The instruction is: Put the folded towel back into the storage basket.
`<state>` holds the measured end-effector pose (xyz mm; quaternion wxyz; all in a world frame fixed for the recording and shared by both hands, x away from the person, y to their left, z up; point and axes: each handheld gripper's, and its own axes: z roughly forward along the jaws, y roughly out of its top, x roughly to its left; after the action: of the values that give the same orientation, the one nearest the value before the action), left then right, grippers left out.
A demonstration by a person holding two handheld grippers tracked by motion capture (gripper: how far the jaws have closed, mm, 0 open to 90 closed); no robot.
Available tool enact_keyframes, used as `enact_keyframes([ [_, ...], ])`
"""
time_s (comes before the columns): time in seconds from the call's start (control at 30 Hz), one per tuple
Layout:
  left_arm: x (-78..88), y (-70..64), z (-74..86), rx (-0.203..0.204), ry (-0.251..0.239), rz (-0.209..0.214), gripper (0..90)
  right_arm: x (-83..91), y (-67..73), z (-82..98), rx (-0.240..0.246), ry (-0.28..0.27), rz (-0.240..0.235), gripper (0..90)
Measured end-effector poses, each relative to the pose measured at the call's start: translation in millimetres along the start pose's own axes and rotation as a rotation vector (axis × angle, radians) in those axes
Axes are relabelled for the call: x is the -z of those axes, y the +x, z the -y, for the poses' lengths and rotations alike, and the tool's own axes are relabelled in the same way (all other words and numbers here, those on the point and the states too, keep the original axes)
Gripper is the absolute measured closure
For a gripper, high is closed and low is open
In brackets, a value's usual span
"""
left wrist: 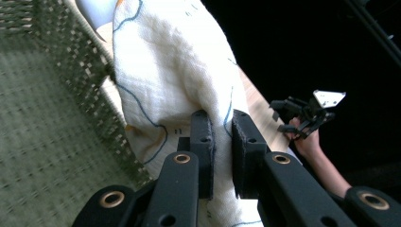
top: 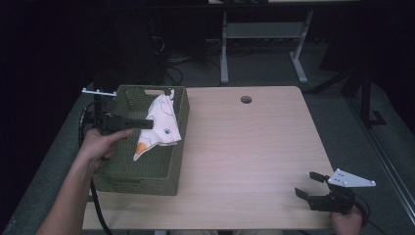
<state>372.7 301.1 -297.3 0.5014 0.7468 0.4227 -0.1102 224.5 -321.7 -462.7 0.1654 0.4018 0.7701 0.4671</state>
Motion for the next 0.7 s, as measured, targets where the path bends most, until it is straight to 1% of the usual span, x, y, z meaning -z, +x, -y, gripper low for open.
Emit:
enact_keyframes([
  [0.23,4.4,12.6,1.2,0.024,0.015,-0.007,82.2,1.1,-5.2,1.3,-0.010,0.001,0.012,13.6],
  [0.33,5.1,16.3,1.0,0.020,0.026,-0.009,82.2,2.9,-7.0,2.1,-0.020,-0.006,0.019,13.6],
  [0.47,7.2,22.3,0.8,0.021,0.038,-0.034,82.1,4.4,-7.4,2.2,-0.023,-0.013,0.023,13.6],
  [0.57,8.0,26.1,0.9,0.013,0.050,-0.056,81.9,3.5,-6.7,2.1,-0.021,-0.008,0.023,13.7],
  [0.7,8.2,30.9,1.6,-0.003,0.071,-0.071,81.9,1.3,-6.2,1.6,-0.015,-0.002,0.019,13.6],
])
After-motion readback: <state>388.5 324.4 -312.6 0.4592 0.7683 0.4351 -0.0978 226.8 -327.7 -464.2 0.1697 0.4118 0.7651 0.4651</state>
